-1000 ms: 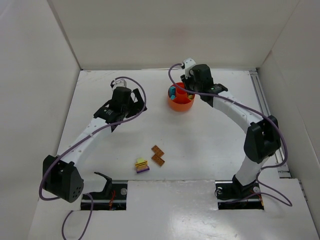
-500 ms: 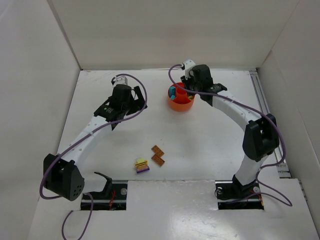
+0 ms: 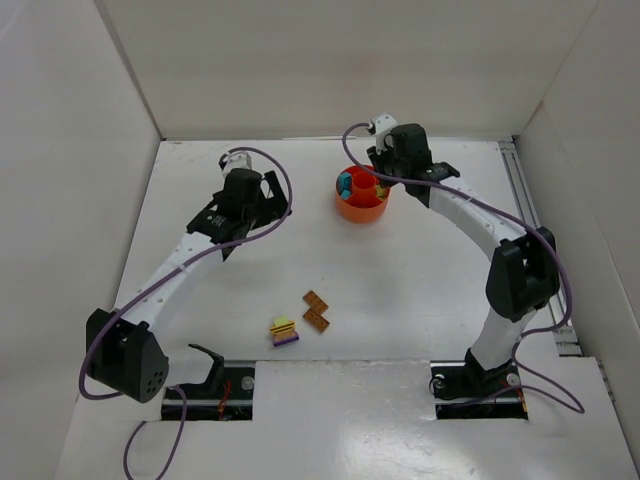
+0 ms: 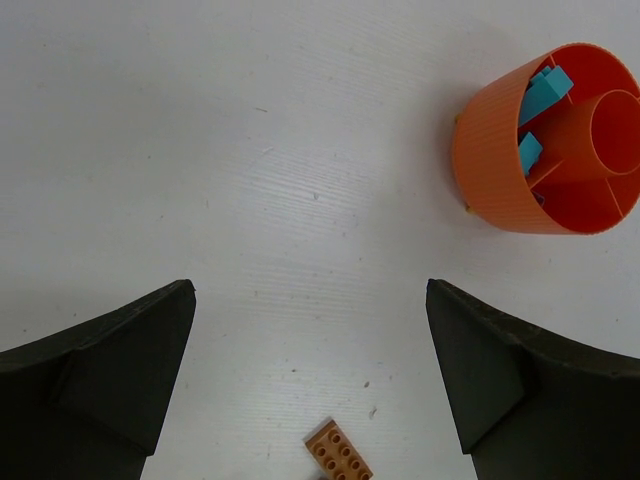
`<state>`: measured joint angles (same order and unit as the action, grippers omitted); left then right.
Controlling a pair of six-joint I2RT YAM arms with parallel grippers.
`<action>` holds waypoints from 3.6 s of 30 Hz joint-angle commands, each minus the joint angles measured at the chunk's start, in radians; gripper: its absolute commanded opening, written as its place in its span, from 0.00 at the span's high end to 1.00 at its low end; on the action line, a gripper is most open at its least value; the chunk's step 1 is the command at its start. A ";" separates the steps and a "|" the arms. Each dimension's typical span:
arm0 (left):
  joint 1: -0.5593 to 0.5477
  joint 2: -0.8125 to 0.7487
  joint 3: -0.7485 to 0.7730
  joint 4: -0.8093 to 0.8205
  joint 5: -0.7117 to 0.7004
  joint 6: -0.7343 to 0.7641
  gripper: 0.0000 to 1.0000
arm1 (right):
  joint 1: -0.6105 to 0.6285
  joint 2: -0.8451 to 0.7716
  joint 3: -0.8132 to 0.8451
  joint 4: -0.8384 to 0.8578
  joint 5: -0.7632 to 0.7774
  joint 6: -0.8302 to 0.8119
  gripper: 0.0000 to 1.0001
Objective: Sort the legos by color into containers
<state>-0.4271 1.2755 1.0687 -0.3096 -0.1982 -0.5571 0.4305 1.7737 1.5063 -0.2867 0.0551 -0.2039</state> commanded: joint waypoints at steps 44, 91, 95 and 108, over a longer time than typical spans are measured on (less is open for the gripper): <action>0.125 0.047 0.059 0.069 0.097 -0.003 0.01 | -0.035 0.009 0.051 0.011 -0.110 -0.101 0.87; 0.125 0.189 0.191 0.069 0.086 0.025 0.01 | -0.196 -0.365 -0.419 -0.034 -0.078 -0.022 0.87; 0.134 0.209 0.215 0.069 0.086 0.034 0.01 | -0.230 -0.375 -0.428 -0.013 -0.107 -0.022 0.87; 0.134 0.298 0.323 0.087 0.086 0.062 0.01 | -0.249 -0.324 -0.386 0.029 -0.153 -0.040 0.87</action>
<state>-0.2993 1.5799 1.3464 -0.2520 -0.1055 -0.5201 0.1890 1.4384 1.0798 -0.3252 -0.0654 -0.2386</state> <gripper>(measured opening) 0.990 0.338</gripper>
